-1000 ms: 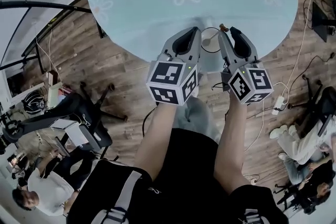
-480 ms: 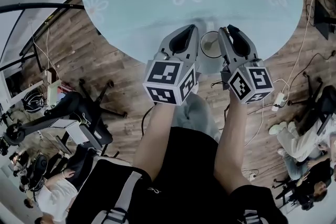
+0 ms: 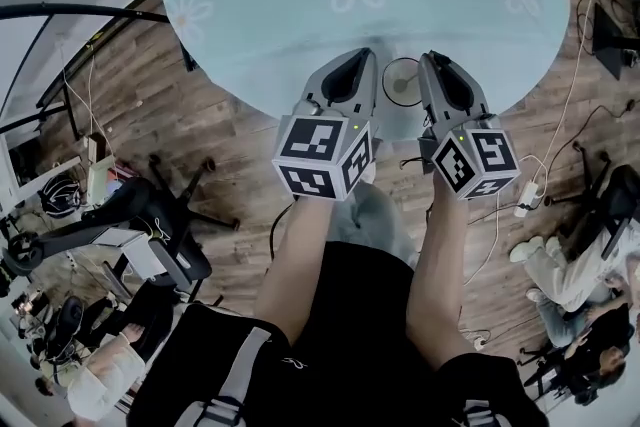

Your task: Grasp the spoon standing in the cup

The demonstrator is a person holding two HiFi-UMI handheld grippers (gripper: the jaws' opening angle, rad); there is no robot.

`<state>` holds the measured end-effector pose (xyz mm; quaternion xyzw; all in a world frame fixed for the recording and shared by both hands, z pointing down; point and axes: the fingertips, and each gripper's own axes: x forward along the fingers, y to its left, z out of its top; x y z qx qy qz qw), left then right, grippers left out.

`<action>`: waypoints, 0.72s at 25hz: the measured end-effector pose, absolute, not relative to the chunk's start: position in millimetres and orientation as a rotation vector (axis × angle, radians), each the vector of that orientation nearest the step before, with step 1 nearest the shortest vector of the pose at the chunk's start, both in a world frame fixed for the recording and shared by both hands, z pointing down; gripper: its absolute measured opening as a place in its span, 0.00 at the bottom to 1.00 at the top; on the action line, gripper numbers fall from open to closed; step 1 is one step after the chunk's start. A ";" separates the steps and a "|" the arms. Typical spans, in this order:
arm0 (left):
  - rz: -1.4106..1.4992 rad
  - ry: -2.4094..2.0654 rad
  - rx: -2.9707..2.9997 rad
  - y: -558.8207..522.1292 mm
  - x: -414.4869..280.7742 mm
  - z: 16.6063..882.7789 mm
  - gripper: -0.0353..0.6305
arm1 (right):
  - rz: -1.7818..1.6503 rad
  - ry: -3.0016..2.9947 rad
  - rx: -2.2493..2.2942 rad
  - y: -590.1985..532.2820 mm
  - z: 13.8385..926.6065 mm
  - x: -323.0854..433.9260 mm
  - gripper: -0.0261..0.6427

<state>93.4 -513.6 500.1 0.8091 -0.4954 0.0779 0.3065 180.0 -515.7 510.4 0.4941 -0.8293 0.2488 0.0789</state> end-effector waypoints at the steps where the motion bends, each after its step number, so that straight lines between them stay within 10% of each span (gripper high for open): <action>1: 0.199 -1.313 2.146 -511.5 94.0 496.6 0.05 | 0.735 -2.490 1.488 -514.3 504.9 181.9 0.11; 18: 0.068 -1.364 2.261 -474.6 90.0 423.7 0.05 | 0.531 -2.632 1.505 -476.2 414.7 176.5 0.11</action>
